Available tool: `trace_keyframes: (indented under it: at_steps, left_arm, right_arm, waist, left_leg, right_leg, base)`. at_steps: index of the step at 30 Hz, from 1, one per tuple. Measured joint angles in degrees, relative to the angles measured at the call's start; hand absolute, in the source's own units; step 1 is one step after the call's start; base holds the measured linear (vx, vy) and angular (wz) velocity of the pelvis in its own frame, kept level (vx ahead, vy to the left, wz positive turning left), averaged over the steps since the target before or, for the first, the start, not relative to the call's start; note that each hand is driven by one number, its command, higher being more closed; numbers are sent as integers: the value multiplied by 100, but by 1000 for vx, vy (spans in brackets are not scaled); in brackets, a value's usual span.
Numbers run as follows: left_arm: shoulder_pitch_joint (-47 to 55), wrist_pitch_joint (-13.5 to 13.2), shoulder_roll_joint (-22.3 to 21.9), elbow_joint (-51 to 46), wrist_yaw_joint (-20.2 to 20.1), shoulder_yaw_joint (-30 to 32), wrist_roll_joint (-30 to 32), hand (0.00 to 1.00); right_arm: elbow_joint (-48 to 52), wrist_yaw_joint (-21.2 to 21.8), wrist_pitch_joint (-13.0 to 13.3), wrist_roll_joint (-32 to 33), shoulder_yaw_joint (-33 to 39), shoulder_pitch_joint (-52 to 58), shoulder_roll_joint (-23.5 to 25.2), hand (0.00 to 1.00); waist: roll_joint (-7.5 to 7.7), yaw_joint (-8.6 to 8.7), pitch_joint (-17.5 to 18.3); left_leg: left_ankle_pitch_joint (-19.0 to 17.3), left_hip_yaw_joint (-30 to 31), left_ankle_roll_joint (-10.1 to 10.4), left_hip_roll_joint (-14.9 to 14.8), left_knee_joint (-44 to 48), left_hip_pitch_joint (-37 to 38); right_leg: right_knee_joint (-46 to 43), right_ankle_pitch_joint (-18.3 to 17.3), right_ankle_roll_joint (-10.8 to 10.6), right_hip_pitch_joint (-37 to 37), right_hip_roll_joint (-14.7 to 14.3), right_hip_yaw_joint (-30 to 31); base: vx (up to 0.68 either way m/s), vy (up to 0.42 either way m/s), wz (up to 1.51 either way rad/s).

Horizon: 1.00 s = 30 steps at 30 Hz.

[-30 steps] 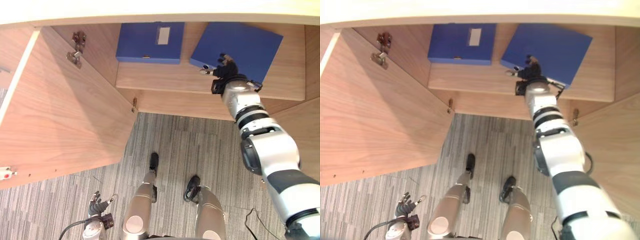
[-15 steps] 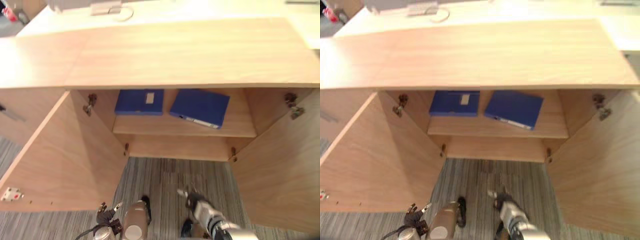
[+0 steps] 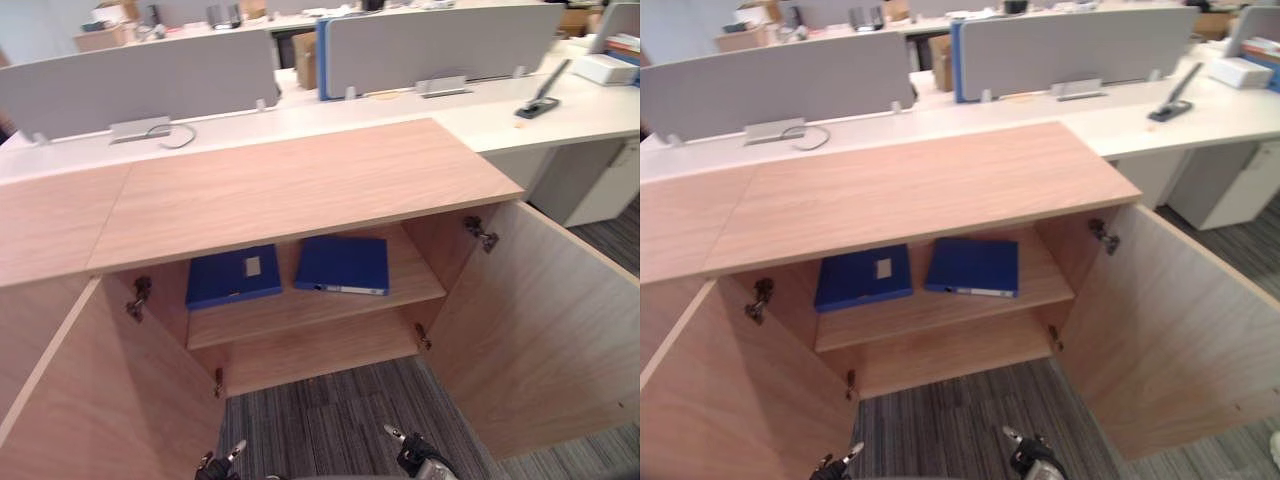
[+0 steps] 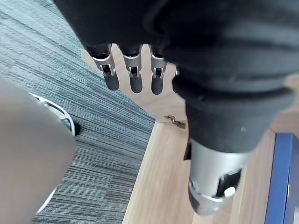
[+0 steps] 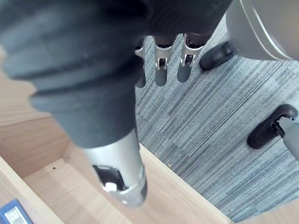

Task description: Walk over to the cabinet, pick up the folder, carry it to the office cabinet, place the folder inside the office cabinet, then close the office cabinet door

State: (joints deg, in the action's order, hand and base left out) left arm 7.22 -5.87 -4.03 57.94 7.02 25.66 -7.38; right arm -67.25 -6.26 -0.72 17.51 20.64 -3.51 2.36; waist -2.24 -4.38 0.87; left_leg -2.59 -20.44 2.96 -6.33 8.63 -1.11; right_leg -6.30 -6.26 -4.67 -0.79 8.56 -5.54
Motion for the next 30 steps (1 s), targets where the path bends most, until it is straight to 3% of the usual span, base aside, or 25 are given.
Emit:
trace_keyframes:
  at_steps: [3, 6, 9, 10, 13, 15, 16, 18, 19, 20, 25, 30]
  left_arm:
    - [-3, -22, 20, 23, -1, -376, 7, 0]
    - [-24, -44, 35, 29, 15, -665, 10, 0]
    - [-31, -47, 41, 3, 28, -793, 25, 0]
    - [-18, -68, 67, -47, 36, -787, 55, 0]
    - [-4, -73, 76, -59, 37, -800, 143, 0]
    - [-48, -76, 102, -62, 40, -837, 165, 0]
    - [-55, -78, 110, -51, 41, -854, 183, 0]
    - [-52, -88, 151, -40, 40, -843, 186, 0]
    - [-63, -88, 150, 27, 38, -735, 183, 0]
    - [-35, -84, 69, 43, 35, -576, 181, 0]
    - [41, -57, -13, 43, -8, 0, 95, 0]
    - [67, -13, -15, 103, -78, 19, 58, 0]
  right_arm:
    - [-43, 45, 1, -280, 494, 27, -84, 0]
    - [-61, 48, 7, -487, 709, 63, -205, 0]
    - [-13, 46, 10, -604, 663, 40, -231, 0]
    - [54, 39, 28, -617, 489, 43, -217, 0]
    - [166, 23, 73, -630, -171, 87, -226, 0]
    - [184, -6, 76, -620, -346, 37, -211, 0]
    - [184, -20, 79, -554, -447, 34, -218, 0]
    - [169, -45, 78, -506, -450, 42, -189, 0]
    - [128, -58, 83, -479, -450, 55, -187, 0]
    - [90, -60, 74, -468, -492, 50, -225, 0]
    - [2, -67, 62, -527, -948, 42, -200, 0]
    - [1, -58, 71, -539, -815, 83, -178, 0]
  waist:
    - [-36, -11, 108]
    - [-74, -2, 115]
    - [-73, 26, 53]
    - [12, 45, -3]
    - [38, 66, -44]
    - [55, 98, -172]
    - [60, 122, -198]
    - [146, 138, -233]
    - [176, 154, -248]
    - [90, 144, -237]
    - [92, 112, -198]
    - [41, 128, -99]
  left_leg:
    - [-44, 306, -73, 334, -208, 198]
    - [-133, 439, -190, 628, -335, 354]
    - [-173, 441, -238, 845, -474, 631]
    - [-212, 434, -294, 961, -503, 834]
    - [-248, 452, -419, 1025, -657, 1154]
    - [-270, 538, -466, 967, -685, 1228]
    - [-296, 623, -472, 890, -698, 1231]
    - [-306, 783, -360, 844, -689, 1231]
    - [-329, 937, -274, 808, -674, 1299]
    - [-328, 1019, -207, 656, -697, 1323]
    - [-280, 1025, 143, 51, -791, 1313]
    - [-255, 1012, 246, -120, -905, 1309]
  right_leg:
    - [-20, 72, -200, -3, 256, 137]
    - [-464, -101, -348, 87, 557, 137]
    - [-2159, -292, -160, 822, 887, -110]
    - [-2823, -290, -52, 975, 1142, -378]
    - [-3519, -291, 22, 1152, 1365, -555]
    - [-3424, -564, -38, 1199, 1238, -669]
    - [-3089, -620, -54, 1201, 1032, -700]
    - [-2257, -521, -8, 1093, 787, -651]
    - [-2090, -257, 52, 959, 720, -683]
    - [-1945, -306, 85, 830, 571, -825]
    - [-1197, -184, 328, 488, -107, -1179]
    - [-757, -77, 365, 283, -351, -1270]
  base:
    - [107, 138, -24]
    - [94, 125, -3]
    - [65, 155, -12]
    - [61, 98, -5]
    - [58, 41, -3]
    - [32, -63, 14]
    - [7, -143, 40]
    - [19, -237, 52]
    - [66, -238, 48]
    - [83, -197, 41]
    - [100, -171, 6]
    - [145, -55, 3]
